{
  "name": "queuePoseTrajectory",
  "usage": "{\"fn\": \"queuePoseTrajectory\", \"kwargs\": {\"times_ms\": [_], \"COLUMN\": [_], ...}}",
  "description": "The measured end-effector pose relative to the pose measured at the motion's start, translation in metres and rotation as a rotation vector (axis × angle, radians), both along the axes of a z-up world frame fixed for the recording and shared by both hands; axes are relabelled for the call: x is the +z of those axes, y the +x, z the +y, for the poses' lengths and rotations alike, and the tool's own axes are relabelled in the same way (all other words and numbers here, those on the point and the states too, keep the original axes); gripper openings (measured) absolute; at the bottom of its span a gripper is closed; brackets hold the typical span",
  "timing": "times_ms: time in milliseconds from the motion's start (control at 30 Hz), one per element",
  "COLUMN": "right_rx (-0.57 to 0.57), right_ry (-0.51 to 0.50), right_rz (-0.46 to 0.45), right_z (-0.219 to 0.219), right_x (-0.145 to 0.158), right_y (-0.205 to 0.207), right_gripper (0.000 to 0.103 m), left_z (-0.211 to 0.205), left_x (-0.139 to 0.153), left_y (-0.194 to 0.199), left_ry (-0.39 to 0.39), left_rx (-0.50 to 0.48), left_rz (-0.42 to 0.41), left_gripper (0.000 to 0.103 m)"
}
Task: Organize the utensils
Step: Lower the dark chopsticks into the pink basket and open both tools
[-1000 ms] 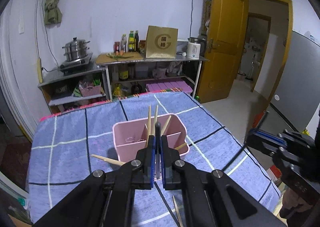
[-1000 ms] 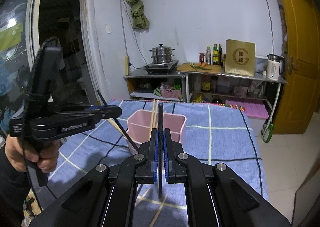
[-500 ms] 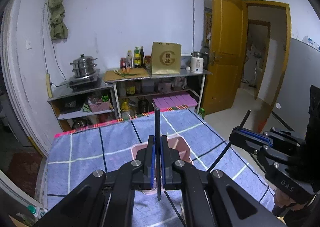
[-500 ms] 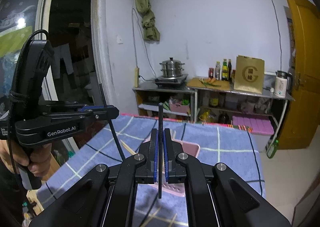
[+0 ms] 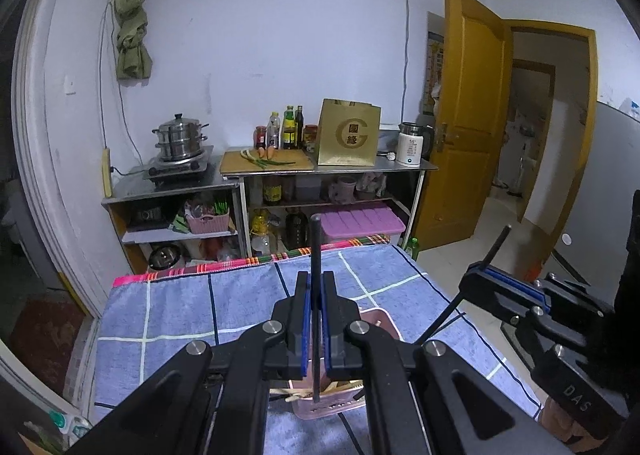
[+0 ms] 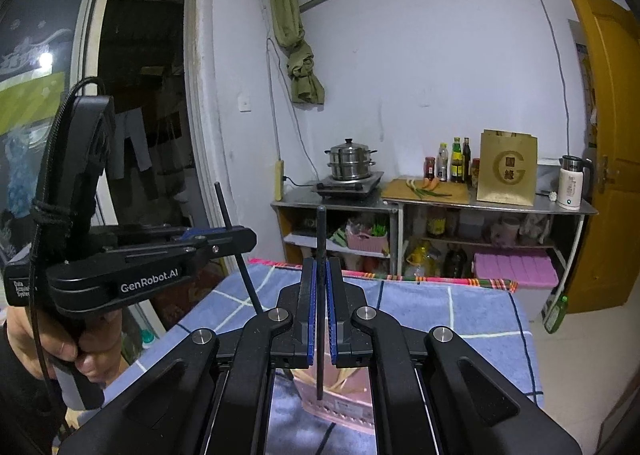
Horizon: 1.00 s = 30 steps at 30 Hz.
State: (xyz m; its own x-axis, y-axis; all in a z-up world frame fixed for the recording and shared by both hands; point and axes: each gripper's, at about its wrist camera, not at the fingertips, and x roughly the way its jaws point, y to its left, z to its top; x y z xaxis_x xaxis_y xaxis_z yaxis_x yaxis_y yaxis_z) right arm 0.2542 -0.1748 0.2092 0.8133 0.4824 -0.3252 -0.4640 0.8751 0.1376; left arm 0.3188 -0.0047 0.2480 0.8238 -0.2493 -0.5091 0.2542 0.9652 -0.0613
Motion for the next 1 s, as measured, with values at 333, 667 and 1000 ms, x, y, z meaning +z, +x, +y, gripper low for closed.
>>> {"fn": "queuePoseTrajectory", "kwargs": {"times_ms": [333, 667, 1000], "right_rx": [-0.012, -0.002, 0.027], "right_ry": [0.042, 0.034, 0.014], "right_rz": [0.01, 0.009, 0.081], "right_z": [-0.001, 0.006, 0.014], "right_x": [-0.01, -0.008, -0.047], "right_y": [0.029, 0.041, 0.056], "right_gripper": [0.004, 0.004, 0.004], "left_z": [0.008, 0.007, 0.008], "left_x": [-0.028, -0.038, -0.076], "left_y": [0.031, 0.042, 0.054], "left_ry": [-0.028, -0.03, -0.034], "left_rx": [0.005, 0.0, -0.011], "left_rz": [0.01, 0.025, 0.086], "left_gripper": [0.004, 0.004, 0.004]}}
